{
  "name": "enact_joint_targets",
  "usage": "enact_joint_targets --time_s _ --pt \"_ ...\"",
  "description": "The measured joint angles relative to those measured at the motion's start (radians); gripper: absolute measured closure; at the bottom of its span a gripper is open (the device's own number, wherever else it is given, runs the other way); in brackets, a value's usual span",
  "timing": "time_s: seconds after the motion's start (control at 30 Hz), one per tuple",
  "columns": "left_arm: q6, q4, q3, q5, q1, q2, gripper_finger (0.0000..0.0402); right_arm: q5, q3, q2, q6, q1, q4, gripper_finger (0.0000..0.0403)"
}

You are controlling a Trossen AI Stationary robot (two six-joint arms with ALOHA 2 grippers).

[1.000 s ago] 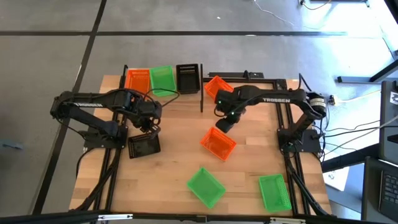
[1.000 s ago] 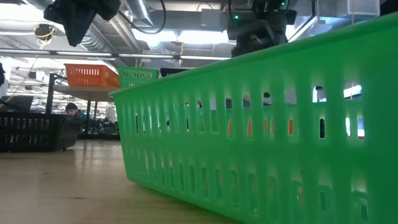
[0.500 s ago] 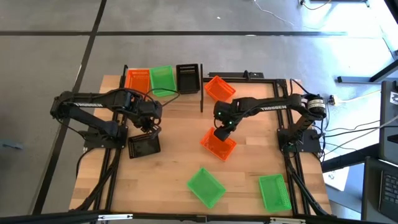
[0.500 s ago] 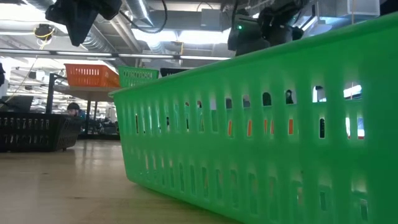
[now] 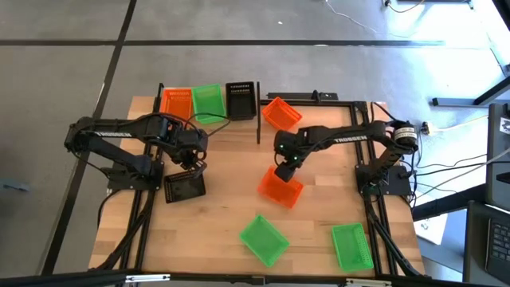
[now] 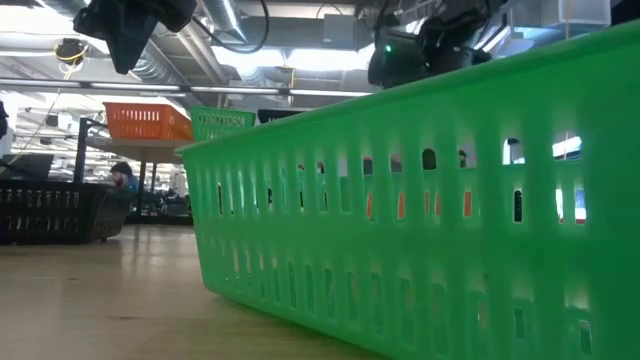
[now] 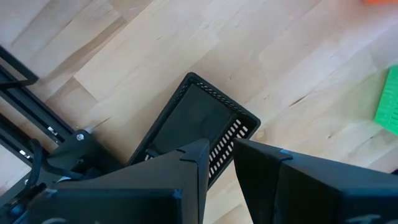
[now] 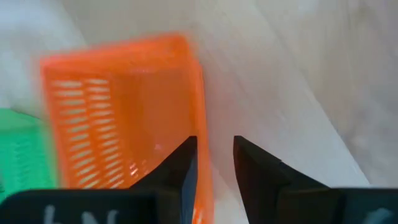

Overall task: Stack baskets on shelf by color
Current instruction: Stack the bottom orange bin on the orange bin on the shelf

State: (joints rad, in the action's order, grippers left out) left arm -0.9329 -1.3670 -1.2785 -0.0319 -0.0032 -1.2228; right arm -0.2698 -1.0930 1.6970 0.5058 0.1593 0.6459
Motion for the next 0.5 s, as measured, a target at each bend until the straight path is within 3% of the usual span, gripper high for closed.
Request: enact_joint_targets --time_s 0.2,0.33,0.5 --pt "0.0 0.0 0.0 0.0 0.0 0.0 0.0336 0.013 -0.041 0.0 -0.012 0.0 -0.001 0.0303" --pt "0.001 0.0 0.0 0.0 0.0 0.0 0.0336 -0.061 -0.041 0.0 -0.016 -0.003 0.005 0.0303" --pt "0.02 0.0 0.0 0.0 0.0 0.0 0.0336 -0.051 -0.042 0.023 -0.064 -0.039 0.007 0.0303"
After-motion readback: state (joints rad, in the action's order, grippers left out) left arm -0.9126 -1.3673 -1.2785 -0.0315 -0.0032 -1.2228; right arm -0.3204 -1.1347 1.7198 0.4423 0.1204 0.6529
